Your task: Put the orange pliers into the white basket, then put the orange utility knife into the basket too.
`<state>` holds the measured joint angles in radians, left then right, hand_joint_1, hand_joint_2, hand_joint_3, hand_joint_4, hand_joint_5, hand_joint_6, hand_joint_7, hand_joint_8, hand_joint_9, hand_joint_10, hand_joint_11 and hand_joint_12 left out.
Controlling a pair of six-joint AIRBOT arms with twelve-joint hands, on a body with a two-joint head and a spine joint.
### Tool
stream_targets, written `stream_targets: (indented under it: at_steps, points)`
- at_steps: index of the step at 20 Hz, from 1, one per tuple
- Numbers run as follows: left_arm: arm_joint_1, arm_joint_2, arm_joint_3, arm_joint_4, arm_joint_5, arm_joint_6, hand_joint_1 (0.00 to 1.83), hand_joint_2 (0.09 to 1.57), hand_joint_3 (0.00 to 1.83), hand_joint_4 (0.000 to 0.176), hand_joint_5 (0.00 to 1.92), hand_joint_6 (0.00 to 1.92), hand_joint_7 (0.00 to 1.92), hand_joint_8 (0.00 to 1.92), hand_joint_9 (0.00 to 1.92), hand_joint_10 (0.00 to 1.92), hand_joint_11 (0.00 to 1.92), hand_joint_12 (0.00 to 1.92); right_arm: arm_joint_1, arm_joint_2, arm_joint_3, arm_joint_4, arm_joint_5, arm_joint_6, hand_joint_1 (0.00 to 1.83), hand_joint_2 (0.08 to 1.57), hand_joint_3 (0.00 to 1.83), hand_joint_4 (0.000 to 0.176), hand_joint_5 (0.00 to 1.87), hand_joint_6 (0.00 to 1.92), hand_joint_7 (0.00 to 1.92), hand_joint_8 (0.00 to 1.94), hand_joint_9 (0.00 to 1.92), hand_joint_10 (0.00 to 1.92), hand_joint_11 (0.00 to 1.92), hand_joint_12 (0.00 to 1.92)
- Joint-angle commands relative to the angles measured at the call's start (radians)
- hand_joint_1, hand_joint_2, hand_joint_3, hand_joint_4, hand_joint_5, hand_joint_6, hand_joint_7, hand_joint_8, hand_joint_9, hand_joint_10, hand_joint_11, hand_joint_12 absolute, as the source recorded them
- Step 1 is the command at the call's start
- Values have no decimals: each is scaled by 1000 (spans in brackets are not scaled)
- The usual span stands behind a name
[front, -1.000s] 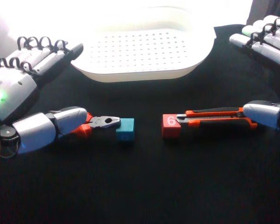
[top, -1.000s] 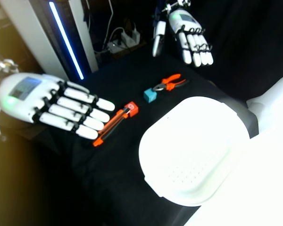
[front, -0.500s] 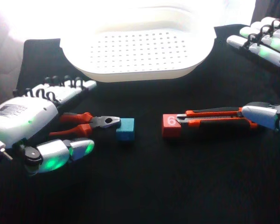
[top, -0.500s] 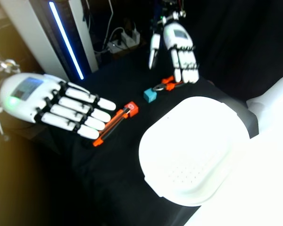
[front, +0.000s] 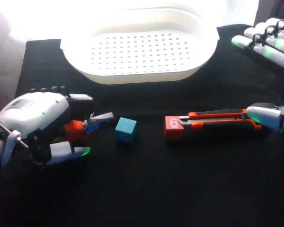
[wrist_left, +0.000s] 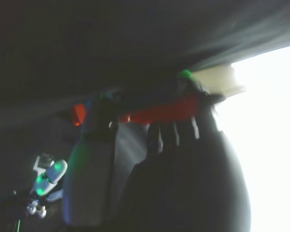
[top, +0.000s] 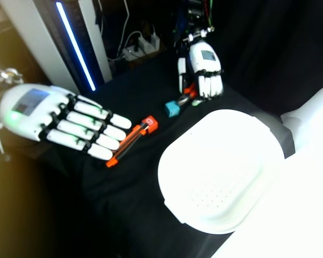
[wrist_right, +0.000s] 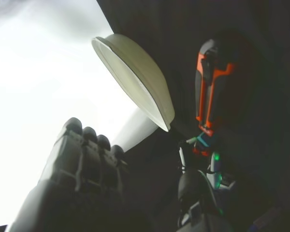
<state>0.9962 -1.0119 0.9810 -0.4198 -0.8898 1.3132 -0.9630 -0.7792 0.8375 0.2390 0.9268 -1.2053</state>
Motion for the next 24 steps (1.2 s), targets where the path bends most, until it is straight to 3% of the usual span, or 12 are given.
stream_targets:
  at_steps: [1, 2, 3, 5, 9, 11, 15, 17, 20, 21, 22, 24]
  points:
    - [-13, 14, -12, 36, -158, -7, 1433, 1277, 0, 0, 1131, 1921, 1376, 1921, 1534, 1921, 1192, 1862, 8, -1, 4, -9, 121, 4, 287, 1266, 1, 57, 0, 0, 0, 0, 0, 0, 0, 0]
    - [-13, 31, -26, 47, -198, -7, 1468, 1269, 0, 0, 1143, 1921, 1411, 1921, 1569, 1921, 1359, 1909, 8, -1, 4, -9, 121, 5, 269, 1267, 1, 63, 0, 0, 0, 0, 0, 0, 0, 0]
    - [-13, 40, -36, 55, -223, -7, 1448, 1276, 0, 0, 1150, 1921, 1425, 1921, 1584, 1921, 1497, 1919, 8, -1, 3, -9, 121, 5, 247, 1266, 1, 55, 0, 0, 0, 0, 0, 0, 0, 0]
    - [-13, 76, -64, 84, -307, -7, 1501, 1228, 0, 0, 1166, 1921, 1436, 1921, 1606, 1921, 1643, 1921, 8, -1, 3, -9, 121, 6, 229, 1270, 3, 54, 0, 0, 0, 0, 0, 0, 0, 0]
    - [-77, 98, -48, 111, -323, -7, 1568, 1196, 0, 0, 1139, 1921, 1391, 1921, 1587, 1921, 1659, 1921, 8, -1, 3, -9, 121, 10, 247, 1269, 1, 45, 0, 0, 0, 0, 0, 0, 0, 0]
    - [-201, 66, 23, 119, -200, -6, 1606, 1154, 0, 0, 1078, 1921, 1361, 1921, 1522, 1921, 1606, 1921, 8, -2, 4, -9, 121, 11, 168, 1280, 5, 54, 0, 0, 0, 0, 0, 0, 0, 0]
    - [-437, -72, 218, 114, 97, -7, 1481, 1238, 3, 0, 1091, 1921, 1365, 1921, 1518, 1921, 1586, 1921, 4, -13, 8, -10, 121, 11, 134, 1302, 10, 21, 0, 0, 0, 0, 0, 0, 0, 0]
    - [-536, -162, 326, 134, 271, -7, 1382, 1266, 11, 0, 1069, 1921, 1309, 1921, 1464, 1921, 1545, 1921, 4, -17, 10, -12, 121, 11, 176, 1297, 3, 32, 0, 0, 0, 0, 0, 0, 0, 0]
    - [-569, -284, 462, 105, 419, -7, 1416, 1245, 0, 0, 980, 1921, 1254, 1921, 1442, 1921, 1547, 1921, 4, -19, 15, -15, 118, 23, 166, 1301, 4, 35, 0, 0, 0, 0, 0, 0, 0, 0]
    - [-570, -301, 481, 95, 433, -7, 1479, 1226, 0, 0, 978, 1921, 1139, 1921, 1298, 1921, 1421, 1921, 4, -21, 16, -15, 118, 23, 190, 1291, 0, 38, 0, 0, 0, 0, 0, 0, 0, 0]
    - [-570, -331, 515, 76, 467, -7, 1489, 1243, 0, 0, 979, 1921, 1144, 1921, 1293, 1921, 1408, 1921, 4, -25, 18, -16, 118, 26, 239, 1280, 0, 46, 0, 0, 0, 0, 0, 0, 0, 0]
    - [-566, -385, 582, 24, 537, 8, 1428, 1273, 9, 0, 949, 1921, 1116, 1921, 1279, 1921, 1400, 1921, 4, -32, 20, -20, 118, 39, 275, 1281, 0, 38, 0, 0, 0, 0, 0, 0, 0, 0]
